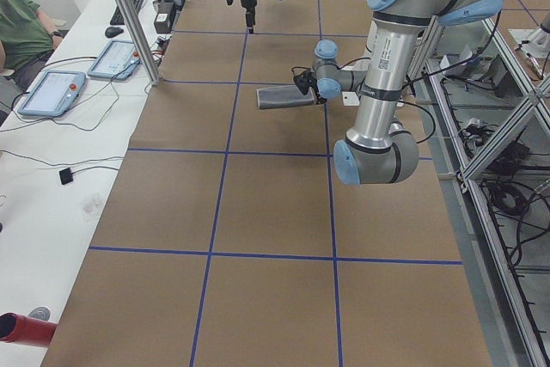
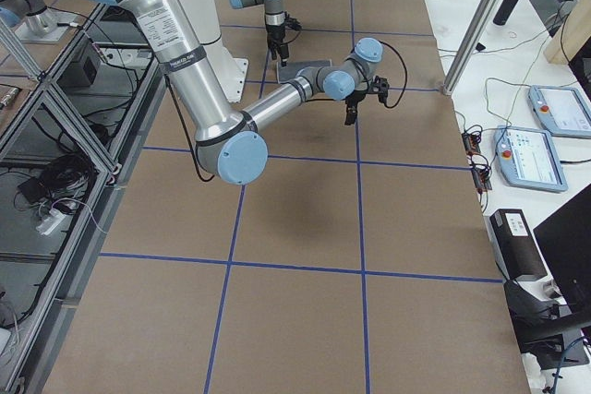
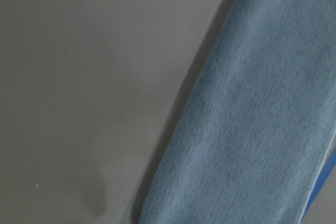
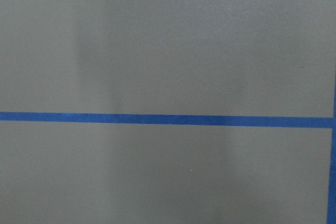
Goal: Fold towel twice with both arms
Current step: 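Lower the left gripper to the towel end nearest the robot and grasp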
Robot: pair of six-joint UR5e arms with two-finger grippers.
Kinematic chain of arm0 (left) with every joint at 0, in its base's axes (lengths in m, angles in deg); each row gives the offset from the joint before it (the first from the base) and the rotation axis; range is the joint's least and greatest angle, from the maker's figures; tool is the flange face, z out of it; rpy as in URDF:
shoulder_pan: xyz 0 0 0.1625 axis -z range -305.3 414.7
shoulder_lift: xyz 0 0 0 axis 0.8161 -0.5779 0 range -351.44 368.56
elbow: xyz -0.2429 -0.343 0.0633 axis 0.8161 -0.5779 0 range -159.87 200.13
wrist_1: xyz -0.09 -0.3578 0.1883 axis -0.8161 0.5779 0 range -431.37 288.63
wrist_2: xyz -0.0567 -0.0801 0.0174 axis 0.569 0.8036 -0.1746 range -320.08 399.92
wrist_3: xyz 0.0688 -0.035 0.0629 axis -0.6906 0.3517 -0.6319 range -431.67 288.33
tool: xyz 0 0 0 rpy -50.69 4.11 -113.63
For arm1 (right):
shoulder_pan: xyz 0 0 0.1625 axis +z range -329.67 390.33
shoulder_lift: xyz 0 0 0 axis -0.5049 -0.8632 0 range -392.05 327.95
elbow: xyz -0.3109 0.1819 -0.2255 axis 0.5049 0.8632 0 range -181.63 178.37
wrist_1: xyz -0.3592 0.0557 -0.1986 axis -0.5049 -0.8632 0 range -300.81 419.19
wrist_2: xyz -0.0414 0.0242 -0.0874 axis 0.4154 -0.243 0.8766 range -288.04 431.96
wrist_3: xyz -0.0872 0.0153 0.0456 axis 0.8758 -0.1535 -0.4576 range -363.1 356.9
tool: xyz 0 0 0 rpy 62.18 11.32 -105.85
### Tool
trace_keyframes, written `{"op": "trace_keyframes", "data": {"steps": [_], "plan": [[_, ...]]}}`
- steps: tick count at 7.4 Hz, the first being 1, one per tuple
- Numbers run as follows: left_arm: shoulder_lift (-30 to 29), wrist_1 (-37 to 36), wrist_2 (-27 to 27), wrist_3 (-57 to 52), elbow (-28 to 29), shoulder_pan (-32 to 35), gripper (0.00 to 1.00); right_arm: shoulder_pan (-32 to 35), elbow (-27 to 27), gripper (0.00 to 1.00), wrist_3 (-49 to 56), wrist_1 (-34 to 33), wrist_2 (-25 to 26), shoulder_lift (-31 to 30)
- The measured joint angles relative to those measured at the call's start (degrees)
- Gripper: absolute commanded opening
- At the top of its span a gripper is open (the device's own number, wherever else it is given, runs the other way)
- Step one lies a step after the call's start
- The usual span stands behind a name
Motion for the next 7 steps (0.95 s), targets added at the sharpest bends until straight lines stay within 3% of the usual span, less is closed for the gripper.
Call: {"op": "trace_keyframes", "data": {"steps": [5,7], "plan": [[-0.17,-0.01,-0.06,-0.10,0.50,-0.31,0.75,-0.21,0.01,1.00,-0.05,0.03,0.23,0.20],[-0.12,0.00,0.00,-0.40,0.59,-0.25,0.56,-0.24,0.02,1.00,-0.05,0.06,0.27,0.25]]}}
